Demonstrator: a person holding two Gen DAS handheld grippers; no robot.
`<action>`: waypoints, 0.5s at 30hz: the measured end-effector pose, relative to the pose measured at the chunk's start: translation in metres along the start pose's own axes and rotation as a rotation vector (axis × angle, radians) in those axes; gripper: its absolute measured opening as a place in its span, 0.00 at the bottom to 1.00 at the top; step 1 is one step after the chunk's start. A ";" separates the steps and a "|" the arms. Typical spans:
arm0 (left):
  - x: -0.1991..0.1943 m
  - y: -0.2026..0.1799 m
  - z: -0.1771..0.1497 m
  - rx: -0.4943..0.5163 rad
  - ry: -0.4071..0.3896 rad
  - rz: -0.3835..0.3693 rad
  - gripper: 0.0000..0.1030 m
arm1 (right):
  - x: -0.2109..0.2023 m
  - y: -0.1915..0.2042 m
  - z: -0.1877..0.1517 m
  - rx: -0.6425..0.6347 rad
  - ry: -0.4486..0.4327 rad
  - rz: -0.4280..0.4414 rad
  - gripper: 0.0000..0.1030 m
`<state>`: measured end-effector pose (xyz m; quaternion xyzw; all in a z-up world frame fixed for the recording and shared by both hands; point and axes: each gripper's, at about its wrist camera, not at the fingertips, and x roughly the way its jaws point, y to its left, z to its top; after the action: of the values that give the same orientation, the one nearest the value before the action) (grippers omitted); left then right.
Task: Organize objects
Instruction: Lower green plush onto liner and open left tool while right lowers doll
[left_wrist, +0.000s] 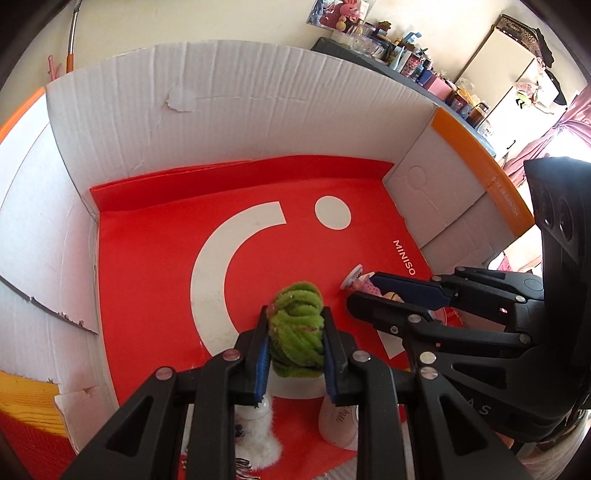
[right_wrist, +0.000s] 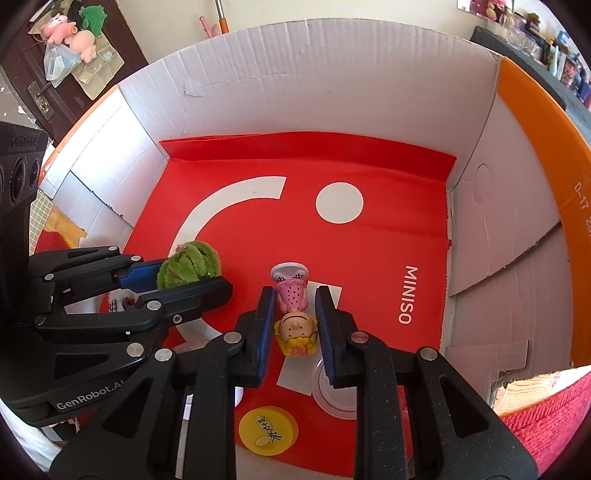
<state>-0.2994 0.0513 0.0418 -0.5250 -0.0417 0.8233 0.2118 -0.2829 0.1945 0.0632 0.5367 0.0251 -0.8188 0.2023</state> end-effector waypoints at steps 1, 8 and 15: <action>0.000 0.000 -0.001 0.000 -0.001 -0.001 0.24 | 0.000 0.000 0.000 0.000 -0.001 0.000 0.21; 0.000 0.000 -0.003 0.005 -0.008 -0.002 0.24 | 0.001 0.000 0.000 0.001 -0.002 0.003 0.21; 0.001 -0.003 -0.001 0.016 -0.007 0.005 0.24 | 0.001 -0.001 0.001 0.011 -0.002 0.010 0.21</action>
<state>-0.2977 0.0543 0.0408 -0.5205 -0.0344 0.8259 0.2140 -0.2847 0.1952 0.0628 0.5372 0.0177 -0.8184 0.2035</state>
